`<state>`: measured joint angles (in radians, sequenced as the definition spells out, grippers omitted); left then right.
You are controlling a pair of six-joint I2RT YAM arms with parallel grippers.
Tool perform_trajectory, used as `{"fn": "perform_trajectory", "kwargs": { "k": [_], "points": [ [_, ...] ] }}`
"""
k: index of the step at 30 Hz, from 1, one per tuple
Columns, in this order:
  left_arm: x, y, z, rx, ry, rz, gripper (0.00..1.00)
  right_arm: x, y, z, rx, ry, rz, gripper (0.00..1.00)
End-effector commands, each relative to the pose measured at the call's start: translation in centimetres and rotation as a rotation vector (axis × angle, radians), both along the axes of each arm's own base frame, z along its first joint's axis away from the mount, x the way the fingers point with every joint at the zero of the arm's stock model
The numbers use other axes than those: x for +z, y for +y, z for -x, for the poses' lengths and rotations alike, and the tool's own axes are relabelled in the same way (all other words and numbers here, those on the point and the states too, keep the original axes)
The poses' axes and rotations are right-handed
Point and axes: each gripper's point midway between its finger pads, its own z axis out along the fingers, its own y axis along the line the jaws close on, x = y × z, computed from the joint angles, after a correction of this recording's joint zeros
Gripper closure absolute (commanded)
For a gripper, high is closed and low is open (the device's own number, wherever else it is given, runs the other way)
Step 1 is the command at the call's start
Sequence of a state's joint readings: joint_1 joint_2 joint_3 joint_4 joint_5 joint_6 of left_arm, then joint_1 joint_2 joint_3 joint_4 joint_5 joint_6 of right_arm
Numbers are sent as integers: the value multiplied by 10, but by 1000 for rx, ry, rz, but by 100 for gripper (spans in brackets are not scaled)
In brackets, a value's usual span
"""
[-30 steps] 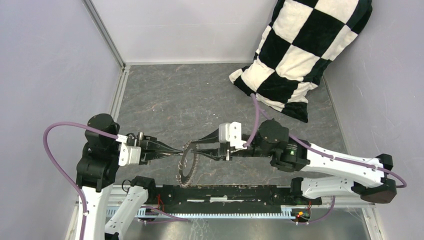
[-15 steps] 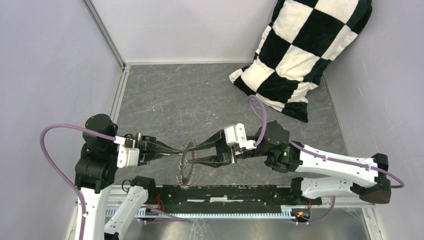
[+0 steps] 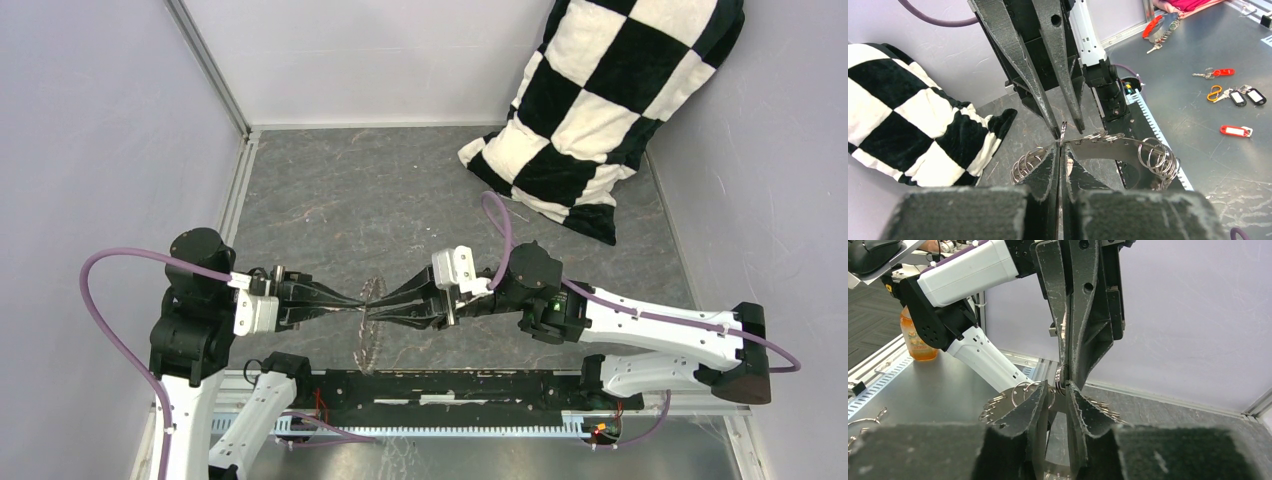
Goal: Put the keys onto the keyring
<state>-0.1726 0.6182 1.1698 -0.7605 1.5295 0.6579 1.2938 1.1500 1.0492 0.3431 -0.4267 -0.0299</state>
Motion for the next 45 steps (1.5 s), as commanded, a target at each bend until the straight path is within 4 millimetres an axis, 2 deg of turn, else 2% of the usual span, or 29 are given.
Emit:
{"fn": "perform_trajectory", "kwargs": {
  "k": [1,5,6,10,11,13,16,20,24,31,37,45],
  "points": [
    [12,1,13,-55,-24,14,98,17,-2,-2,-12,-9,-54,81],
    [13,1,15,-60,-24,15,98,15,-1,-5,-26,-7,-43,98],
    [12,1,15,-61,-21,15,98,15,-1,-6,-31,-9,-40,99],
    [8,1,14,-54,-3,11,98,10,-1,-14,-77,-8,12,99],
    [7,1,14,-47,3,9,95,7,0,-16,-90,-6,39,99],
    [0,1,10,-15,18,2,81,4,0,-22,-121,-5,105,99],
    [-14,2,-7,74,22,-18,70,-12,0,-34,-177,-3,266,99],
    [-33,5,-27,179,16,-64,68,-38,-4,-40,-202,2,470,99],
    [-41,6,-34,202,24,-78,71,-51,-3,-43,-225,-4,576,99],
    [-53,8,-42,243,41,-109,75,-41,2,-44,-254,-34,613,99],
    [-59,10,-41,254,79,-130,78,-33,3,-45,-275,-41,605,99],
    [-58,7,-34,218,177,-120,70,-27,8,-42,-271,-49,597,99]
  ]
}}
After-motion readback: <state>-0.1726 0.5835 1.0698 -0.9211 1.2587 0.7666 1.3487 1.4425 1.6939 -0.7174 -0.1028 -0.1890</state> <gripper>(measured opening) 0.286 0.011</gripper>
